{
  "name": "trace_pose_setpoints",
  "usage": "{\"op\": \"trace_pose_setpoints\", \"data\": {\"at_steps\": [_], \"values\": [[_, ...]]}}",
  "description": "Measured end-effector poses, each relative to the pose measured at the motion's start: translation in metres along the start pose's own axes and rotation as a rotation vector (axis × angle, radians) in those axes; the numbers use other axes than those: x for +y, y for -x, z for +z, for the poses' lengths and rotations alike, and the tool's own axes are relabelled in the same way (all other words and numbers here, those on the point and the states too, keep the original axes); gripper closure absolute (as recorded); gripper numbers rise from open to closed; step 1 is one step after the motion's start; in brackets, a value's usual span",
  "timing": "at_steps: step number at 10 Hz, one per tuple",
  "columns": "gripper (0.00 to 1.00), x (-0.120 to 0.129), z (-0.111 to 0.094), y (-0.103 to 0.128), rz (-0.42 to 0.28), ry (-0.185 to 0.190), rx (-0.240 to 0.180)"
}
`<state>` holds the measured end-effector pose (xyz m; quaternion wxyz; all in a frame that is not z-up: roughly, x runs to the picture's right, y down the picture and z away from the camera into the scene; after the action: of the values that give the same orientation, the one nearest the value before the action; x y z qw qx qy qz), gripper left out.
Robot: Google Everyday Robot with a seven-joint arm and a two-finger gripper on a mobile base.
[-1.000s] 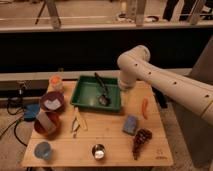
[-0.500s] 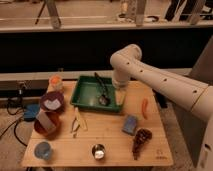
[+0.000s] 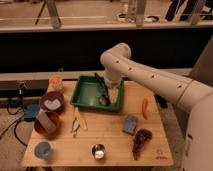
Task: Place eraser in table surface
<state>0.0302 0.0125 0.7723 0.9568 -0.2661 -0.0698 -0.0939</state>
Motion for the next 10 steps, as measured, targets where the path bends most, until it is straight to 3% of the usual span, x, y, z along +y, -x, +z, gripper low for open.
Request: {"op": "trace_pose_setpoints", "data": {"at_steps": [2,5,6,10], "values": [[0.20,0.003,-0.004,0.004,-0.059,-0.025,-0.001],[0.20,0.004,-0.012,0.046,-0.216,-0.087,-0.026],[0.20,0.004,-0.016,0.069,-0.301,-0.112,-0.036],[0.20,0.008,-0.023,0.120,-0.528,-0.146,-0.068]]}}
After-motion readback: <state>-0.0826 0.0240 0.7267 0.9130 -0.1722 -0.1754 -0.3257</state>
